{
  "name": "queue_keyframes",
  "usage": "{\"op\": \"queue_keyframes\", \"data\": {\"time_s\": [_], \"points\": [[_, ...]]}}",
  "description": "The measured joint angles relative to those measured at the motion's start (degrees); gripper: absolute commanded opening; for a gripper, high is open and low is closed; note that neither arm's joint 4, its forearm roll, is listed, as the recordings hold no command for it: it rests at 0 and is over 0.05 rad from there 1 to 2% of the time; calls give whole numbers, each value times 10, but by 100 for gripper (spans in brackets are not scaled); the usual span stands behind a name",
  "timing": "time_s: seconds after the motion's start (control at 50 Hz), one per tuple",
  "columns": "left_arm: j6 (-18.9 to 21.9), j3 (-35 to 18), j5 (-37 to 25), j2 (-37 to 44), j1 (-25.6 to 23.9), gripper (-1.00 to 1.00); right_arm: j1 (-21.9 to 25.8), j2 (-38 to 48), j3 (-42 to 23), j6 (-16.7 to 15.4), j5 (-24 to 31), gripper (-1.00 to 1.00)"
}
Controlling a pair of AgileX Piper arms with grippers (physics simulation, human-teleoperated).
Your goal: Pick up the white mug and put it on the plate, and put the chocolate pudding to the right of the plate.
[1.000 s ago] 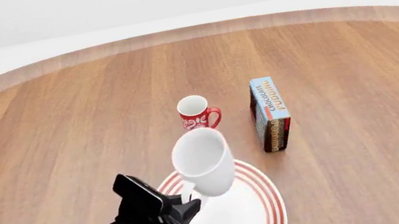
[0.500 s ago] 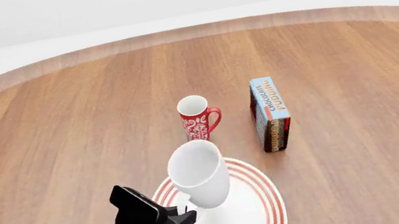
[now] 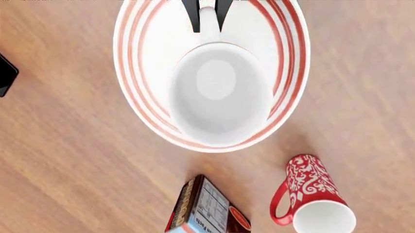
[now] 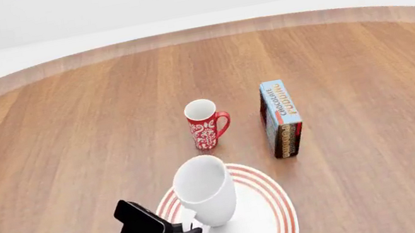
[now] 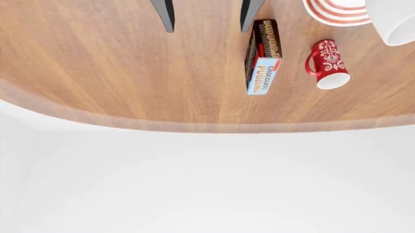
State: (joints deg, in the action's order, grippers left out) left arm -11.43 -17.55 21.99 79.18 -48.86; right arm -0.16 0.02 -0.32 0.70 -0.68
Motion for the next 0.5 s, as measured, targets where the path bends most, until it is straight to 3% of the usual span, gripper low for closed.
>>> {"op": "queue_keyframes", "data": {"time_s": [0.5], "points": [[-3, -9, -6, 14, -4, -100, 0, 0, 0, 1, 0, 100]]}}
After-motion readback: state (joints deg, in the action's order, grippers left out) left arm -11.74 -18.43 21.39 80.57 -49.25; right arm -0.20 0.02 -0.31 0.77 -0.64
